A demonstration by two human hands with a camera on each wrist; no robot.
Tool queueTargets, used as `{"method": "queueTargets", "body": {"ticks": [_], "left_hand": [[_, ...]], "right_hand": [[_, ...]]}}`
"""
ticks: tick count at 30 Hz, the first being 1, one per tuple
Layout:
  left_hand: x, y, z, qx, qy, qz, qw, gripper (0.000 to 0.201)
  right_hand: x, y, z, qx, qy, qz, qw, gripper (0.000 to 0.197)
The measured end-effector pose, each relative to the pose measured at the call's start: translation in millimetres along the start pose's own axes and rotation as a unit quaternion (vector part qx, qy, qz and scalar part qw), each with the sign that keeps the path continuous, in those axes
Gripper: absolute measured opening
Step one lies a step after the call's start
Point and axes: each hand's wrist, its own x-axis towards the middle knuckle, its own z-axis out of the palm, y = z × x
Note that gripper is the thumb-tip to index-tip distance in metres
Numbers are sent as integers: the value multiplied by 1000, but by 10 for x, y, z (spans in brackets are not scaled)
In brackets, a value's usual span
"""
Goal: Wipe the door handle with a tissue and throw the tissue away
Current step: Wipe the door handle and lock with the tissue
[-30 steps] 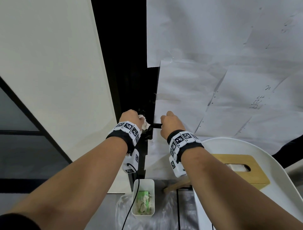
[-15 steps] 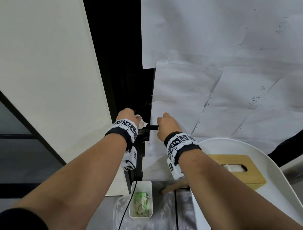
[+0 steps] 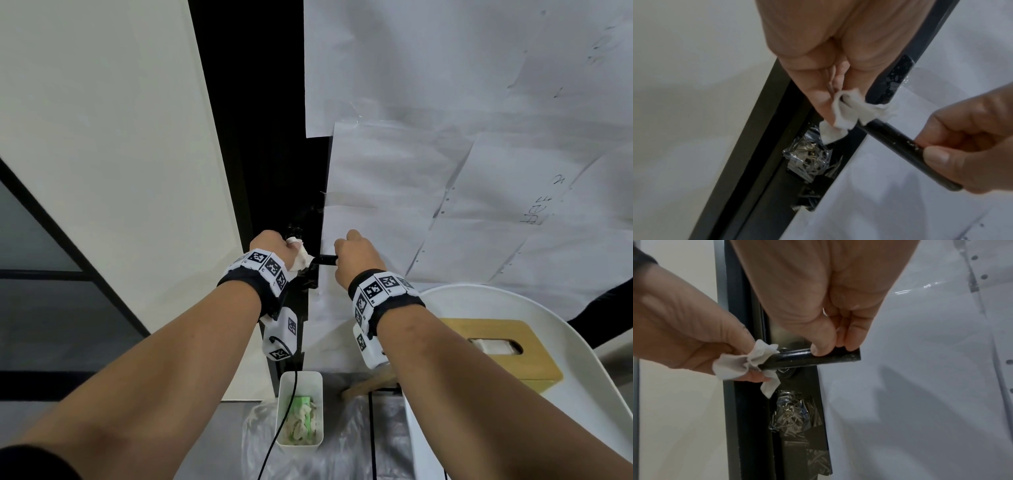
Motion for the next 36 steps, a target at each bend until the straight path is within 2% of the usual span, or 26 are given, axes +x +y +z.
{"method": "queueTargets", "body": {"ticks": [4,7,13,15,19,21,25,28,30,33,36], "left_hand": [[17,16,19,-73,-23,-14,997,32],[25,35,19,-90,-45,-16,995,31],[-34,12,42,-109,-40,-32,993,35],[-73,10,25,-83,-37,-24,996,34],[-151,0,-83,42,-49,10,998,34],[-165,-20,-110,74,-19,34,996,37],[-212,-19,-48,-1,62,92,994,27],[-280,-57,76,9,105,117,987,23],[-266,-29,117,23,90,127,987,25],[-226,25,38,45,24,106,993,31],[-283,74,-6,35,7,173,984,40]], "right_hand": [[15,-1,0,-1,-2,-3,1000,16],[24,-4,-1,2,-8,1,1000,18],[-1,-4,8,-8,0,0,1000,18],[-2,1,19,-5,0,2,1000,18],[1,6,38,-8,5,1,1000,18],[7,16,51,-7,7,2,1000,17],[12,41,84,-2,12,5,1000,13],[5,54,96,3,11,3,1000,12],[6,61,101,5,14,2,1000,11],[19,66,117,7,16,5,1000,9],[23,76,120,6,15,4,1000,10]]}}
